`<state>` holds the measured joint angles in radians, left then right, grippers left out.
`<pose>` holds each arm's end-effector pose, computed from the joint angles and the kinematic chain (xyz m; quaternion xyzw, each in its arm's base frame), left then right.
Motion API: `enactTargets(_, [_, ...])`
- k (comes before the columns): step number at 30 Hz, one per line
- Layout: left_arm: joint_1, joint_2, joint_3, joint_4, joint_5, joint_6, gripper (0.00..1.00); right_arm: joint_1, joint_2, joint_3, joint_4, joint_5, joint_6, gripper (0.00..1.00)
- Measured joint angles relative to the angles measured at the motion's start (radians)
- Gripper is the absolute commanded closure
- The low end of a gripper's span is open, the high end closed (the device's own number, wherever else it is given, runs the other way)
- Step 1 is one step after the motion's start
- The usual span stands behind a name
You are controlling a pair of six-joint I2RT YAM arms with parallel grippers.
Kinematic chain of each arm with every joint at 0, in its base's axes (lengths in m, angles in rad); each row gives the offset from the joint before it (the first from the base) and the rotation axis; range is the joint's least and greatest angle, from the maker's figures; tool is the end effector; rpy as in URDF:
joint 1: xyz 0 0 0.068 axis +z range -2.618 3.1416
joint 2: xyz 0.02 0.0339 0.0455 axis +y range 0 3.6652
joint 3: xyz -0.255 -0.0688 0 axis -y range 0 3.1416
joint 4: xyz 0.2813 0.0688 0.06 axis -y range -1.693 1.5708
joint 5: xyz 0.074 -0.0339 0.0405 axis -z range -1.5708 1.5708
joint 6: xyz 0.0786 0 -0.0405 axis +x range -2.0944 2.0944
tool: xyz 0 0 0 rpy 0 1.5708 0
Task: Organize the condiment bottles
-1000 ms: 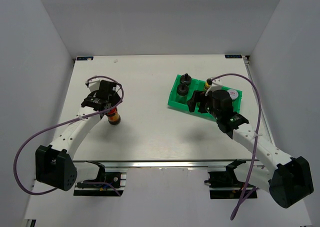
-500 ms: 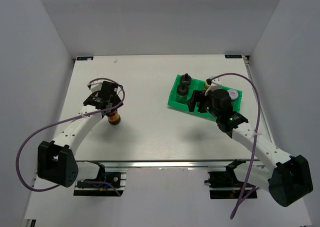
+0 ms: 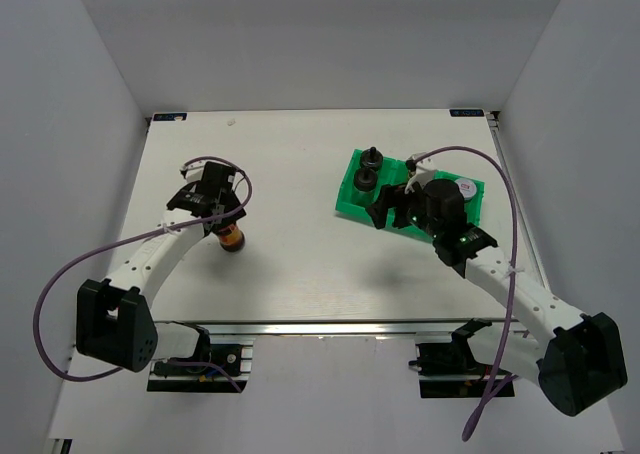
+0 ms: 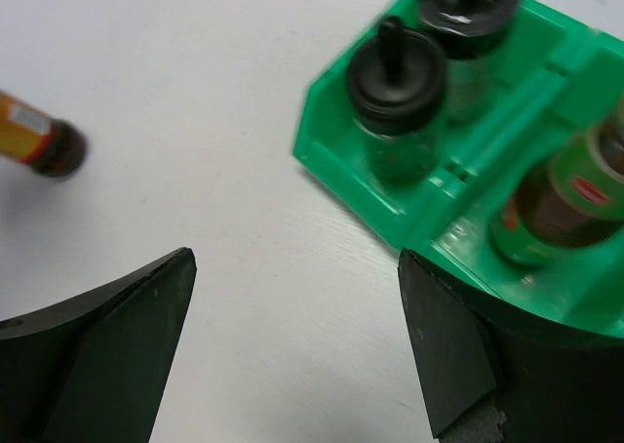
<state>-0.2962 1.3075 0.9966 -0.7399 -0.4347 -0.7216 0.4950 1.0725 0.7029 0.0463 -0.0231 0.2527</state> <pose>0.3081 -0.0594 0.2047 -0.2534 0.9107 0.0597 0.3208 0.2867 0.1568 0.2433 -0.1048 0.8049 0.2220 0.5403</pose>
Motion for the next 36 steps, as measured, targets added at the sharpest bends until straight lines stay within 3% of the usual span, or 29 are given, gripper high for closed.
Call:
enactTargets(6, [-0.029,-0.011,0.000,0.014,0.111,0.063,0.68,0.092,-0.025,-0.015,0.066,-0.128,-0.132,0.11])
enactTargets(13, [-0.256,0.015,0.058,-0.002,0.117,0.106,0.78,0.241,0.089,-0.044,0.196,-0.215,-0.305,0.11])
enactTargets(17, [-0.357,0.046,0.117,0.021,0.122,0.114,0.84,0.249,0.189,-0.060,0.268,-0.261,-0.345,0.11])
enactTargets(23, [-0.402,0.047,0.128,0.070,0.168,0.175,0.87,0.253,0.232,-0.239,0.547,-0.347,-0.392,0.11])
enactTargets(32, [-0.480,0.047,0.128,0.150,0.395,0.345,0.86,0.253,0.286,-0.313,0.851,-0.423,-0.412,0.11])
enactTargets(36, [-0.527,0.047,0.128,0.180,0.483,0.410,0.91,0.253,0.296,-0.313,0.924,-0.456,-0.415,0.11])
